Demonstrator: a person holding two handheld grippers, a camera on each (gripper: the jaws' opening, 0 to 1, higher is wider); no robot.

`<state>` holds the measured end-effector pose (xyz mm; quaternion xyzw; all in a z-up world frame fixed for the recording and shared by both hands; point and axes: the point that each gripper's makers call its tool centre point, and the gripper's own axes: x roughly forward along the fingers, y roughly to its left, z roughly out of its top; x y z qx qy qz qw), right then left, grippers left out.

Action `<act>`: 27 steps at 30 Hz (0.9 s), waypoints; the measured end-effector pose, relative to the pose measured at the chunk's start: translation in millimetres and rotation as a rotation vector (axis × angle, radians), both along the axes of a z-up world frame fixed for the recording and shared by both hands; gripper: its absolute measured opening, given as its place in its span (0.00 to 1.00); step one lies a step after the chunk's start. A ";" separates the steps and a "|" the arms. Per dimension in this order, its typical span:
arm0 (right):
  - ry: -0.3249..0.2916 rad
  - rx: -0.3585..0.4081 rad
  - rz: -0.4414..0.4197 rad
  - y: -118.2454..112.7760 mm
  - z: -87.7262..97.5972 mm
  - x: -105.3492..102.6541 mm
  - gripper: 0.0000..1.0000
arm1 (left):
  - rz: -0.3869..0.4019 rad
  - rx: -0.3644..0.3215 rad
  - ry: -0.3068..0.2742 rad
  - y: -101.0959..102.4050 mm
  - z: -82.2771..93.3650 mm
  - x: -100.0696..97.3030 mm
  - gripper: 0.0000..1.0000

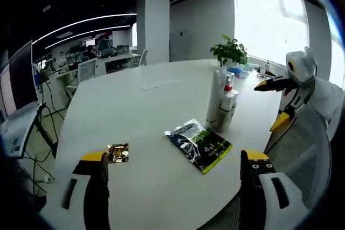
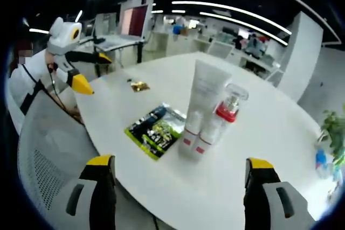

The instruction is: Arrange the skincare products in the storage area until every visible bottle or jar stands upright without overlapping.

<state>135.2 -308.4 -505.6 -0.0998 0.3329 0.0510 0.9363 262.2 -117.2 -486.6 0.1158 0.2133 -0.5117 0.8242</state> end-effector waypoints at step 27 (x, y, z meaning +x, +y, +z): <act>-0.062 -0.029 0.044 18.0 7.5 14.1 1.00 | -0.029 -0.019 -0.008 28.1 3.3 12.4 0.99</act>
